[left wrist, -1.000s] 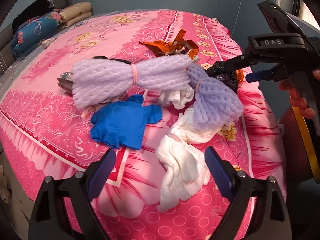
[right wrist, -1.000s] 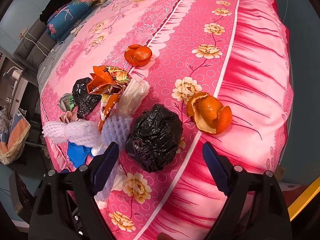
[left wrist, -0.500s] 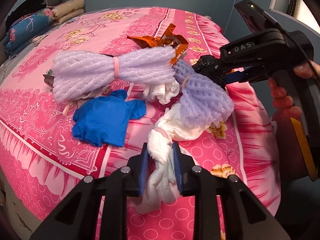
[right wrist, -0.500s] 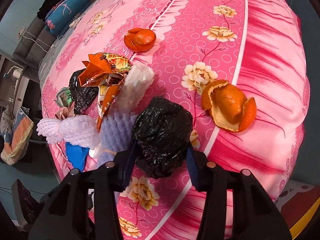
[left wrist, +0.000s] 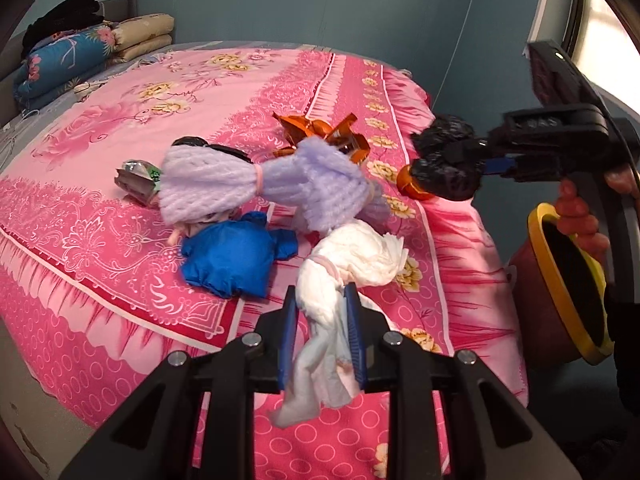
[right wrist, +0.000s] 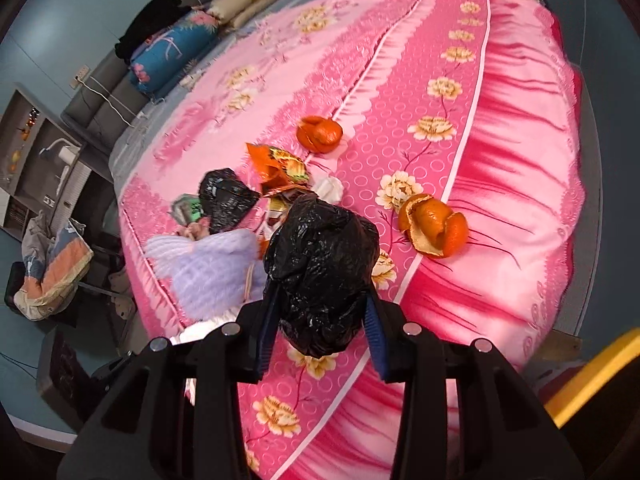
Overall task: Collect trash
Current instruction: 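Carry the black bag and white tissue to the yellow-rimmed bin and release both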
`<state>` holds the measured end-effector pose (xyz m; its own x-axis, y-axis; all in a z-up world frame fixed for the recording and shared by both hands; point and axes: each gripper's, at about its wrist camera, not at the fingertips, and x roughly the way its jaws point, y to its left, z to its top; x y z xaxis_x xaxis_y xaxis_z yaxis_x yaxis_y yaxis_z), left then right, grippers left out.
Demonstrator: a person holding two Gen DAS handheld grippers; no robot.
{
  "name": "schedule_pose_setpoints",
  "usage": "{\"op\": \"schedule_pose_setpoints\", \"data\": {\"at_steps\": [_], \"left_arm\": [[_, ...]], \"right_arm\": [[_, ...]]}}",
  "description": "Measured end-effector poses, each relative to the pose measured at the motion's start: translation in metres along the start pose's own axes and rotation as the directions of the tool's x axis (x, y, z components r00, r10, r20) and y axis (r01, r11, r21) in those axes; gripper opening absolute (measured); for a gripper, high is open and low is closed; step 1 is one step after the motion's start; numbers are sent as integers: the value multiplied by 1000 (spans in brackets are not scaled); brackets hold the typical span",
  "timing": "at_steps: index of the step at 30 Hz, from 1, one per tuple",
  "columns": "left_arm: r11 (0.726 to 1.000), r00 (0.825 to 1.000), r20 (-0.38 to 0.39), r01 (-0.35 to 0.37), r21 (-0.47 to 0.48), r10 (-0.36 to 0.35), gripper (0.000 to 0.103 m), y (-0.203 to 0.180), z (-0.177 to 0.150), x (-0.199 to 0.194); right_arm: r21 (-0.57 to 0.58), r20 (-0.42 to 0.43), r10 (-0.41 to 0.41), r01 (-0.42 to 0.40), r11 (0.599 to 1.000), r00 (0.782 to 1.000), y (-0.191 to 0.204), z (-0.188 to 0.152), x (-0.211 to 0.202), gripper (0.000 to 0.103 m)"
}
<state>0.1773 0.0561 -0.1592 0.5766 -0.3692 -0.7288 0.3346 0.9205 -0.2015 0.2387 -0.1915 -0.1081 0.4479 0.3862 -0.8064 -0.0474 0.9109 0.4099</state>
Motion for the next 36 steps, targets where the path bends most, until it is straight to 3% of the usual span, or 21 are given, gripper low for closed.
{"op": "schedule_pose_setpoints", "data": {"at_steps": [8, 17, 30, 33, 36], "left_arm": [[1000, 996, 88, 2, -15, 0, 22, -3, 6, -38], [1000, 982, 187, 22, -15, -19, 22, -27, 19, -79], [989, 965, 237, 90, 114, -115, 22, -107, 53, -106], [984, 960, 240, 111, 139, -142, 22, -126, 57, -106], [977, 955, 233, 149, 153, -182, 22, -144, 58, -105]], "right_arm": [[-10, 119, 42, -41, 999, 992, 0, -31, -77, 37], [-7, 283, 27, -26, 1000, 959, -10, -52, -156, 37], [-33, 506, -2, 21, 999, 862, -16, -87, -267, 37], [-10, 538, -55, 72, 997, 841, -22, -95, -288, 37], [13, 584, -113, 130, 991, 804, -28, -105, -311, 37]]}}
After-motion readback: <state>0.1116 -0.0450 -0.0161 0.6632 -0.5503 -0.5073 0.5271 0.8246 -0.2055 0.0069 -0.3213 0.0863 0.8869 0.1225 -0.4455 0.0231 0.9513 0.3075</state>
